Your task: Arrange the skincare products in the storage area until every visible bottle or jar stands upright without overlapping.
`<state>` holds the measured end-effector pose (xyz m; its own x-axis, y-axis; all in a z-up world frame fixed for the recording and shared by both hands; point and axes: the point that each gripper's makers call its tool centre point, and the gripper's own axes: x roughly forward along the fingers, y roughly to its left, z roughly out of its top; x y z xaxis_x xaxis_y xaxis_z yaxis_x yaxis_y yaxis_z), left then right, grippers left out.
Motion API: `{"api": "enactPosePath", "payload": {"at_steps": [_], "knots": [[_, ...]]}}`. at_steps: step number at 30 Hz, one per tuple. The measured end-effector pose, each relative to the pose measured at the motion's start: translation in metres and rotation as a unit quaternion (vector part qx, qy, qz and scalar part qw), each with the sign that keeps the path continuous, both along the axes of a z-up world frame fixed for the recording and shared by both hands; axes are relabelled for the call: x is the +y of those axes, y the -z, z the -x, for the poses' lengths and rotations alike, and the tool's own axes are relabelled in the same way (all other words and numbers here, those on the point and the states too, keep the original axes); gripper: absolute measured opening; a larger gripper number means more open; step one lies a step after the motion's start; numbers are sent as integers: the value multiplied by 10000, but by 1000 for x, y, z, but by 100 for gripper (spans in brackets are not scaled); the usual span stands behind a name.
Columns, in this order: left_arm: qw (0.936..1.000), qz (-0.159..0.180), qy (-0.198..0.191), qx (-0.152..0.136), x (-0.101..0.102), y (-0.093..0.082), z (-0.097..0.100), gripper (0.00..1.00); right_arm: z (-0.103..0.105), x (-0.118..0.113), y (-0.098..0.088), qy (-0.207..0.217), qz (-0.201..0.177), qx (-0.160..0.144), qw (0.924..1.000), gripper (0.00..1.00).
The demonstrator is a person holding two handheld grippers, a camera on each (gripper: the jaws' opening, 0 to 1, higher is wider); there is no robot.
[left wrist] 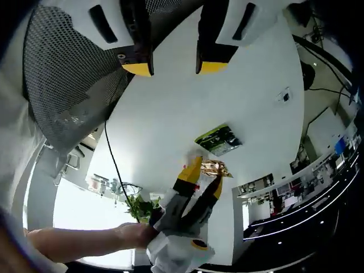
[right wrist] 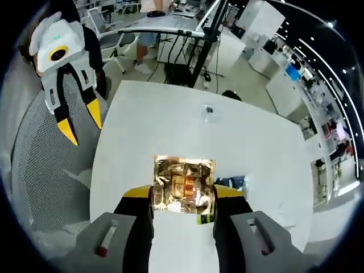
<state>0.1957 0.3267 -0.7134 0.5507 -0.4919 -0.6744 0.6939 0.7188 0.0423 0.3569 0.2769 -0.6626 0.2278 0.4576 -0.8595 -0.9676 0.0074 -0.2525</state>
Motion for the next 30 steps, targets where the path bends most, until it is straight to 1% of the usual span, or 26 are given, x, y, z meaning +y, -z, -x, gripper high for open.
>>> {"api": "enactPosePath", "payload": {"at_steps": [1, 2, 3, 4, 5, 6, 7, 8, 9, 10, 11, 12, 14, 16, 19, 20, 21, 22, 23, 26, 30], "knots": [[9998, -116, -40, -149, 2, 2, -4, 38, -7, 3, 0, 12, 3, 45, 10000, 38], [9997, -123, -108, -194, 3, 5, -7, 41, -14, 6, 1, 44, 2, 113, 9999, 38], [9996, -126, -177, -160, 3, 10, -8, 40, -19, 8, 3, 58, 18, 177, 9998, 38], [9990, -391, -235, 15, 7, 19, -8, 40, -30, 11, 6, 63, 86, 199, 9997, 38], [9986, -511, -153, 40, 9, 20, -6, 40, -36, 12, 7, 36, 120, 200, 9997, 38], [9991, -366, -191, -40, 7, 17, -7, 39, -46, 14, 11, 31, 213, 255, 9994, 38], [9992, -345, -204, -35, 7, 17, -7, 38, -52, 15, 13, 40, 242, 265, 9993, 38], [9993, -332, -190, -26, 7, 17, -6, 34, -62, 18, 15, 39, 246, 286, 9993, 38], [9989, -442, -153, 5, 8, 21, -6, 31, -68, 20, 17, 74, 257, 352, 9990, 38], [9983, -557, -162, 108, 11, 27, -5, 31, -74, 24, 22, 188, 210, 540, 9981, 38], [9978, -600, -210, 205, 13, 31, -4, 33, -79, 27, 24, 217, 188, 605, 9978, 38], [9974, -627, -236, 248, 14, 33, -4, 34, -90, 29, 30, 219, 237, 612, 9976, 38], [9967, -675, -299, 325, 17, 36, -4, 36, -103, 32, 39, 245, 380, 658, 9968, 38], [9966, -675, -329, 335, 18, 36, -4, 35, -111, 36, 44, 215, 413, 709, 9964, 38], [9960, -678, -469, 356, 22, 37, -5, 33, -130, 43, 60, 231, 520, 843, 9948, 38], [9960, -670, -471, 351, 22, 37, -5, 31, -132, 44, 61, 233, 538, 855, 9946, 38], [9961, -673, -460, 348, 22, 37, -5, 30, -140, 45, 69, 215, 600, 864, 9942, 38], [9957, -698, -461, 390, 23, 39, -4, 30, -144, 45, 76, 211, 690, 905, 9933, 38], [9956, -707, -463, 401, 23, 40, -3, 30, -145, 45, 79, 217, 724, 925, 9928, 38], [9950, -757, -496, 420, 25, 41, -3, 30, -157, 43, 100, 201, 958, 1010, 9901, 38], [9944, -787, -537, 465, 28, 43, -3, 30, -160, 44, 116, 235, 1060, 1109, 9879, 38]]}}
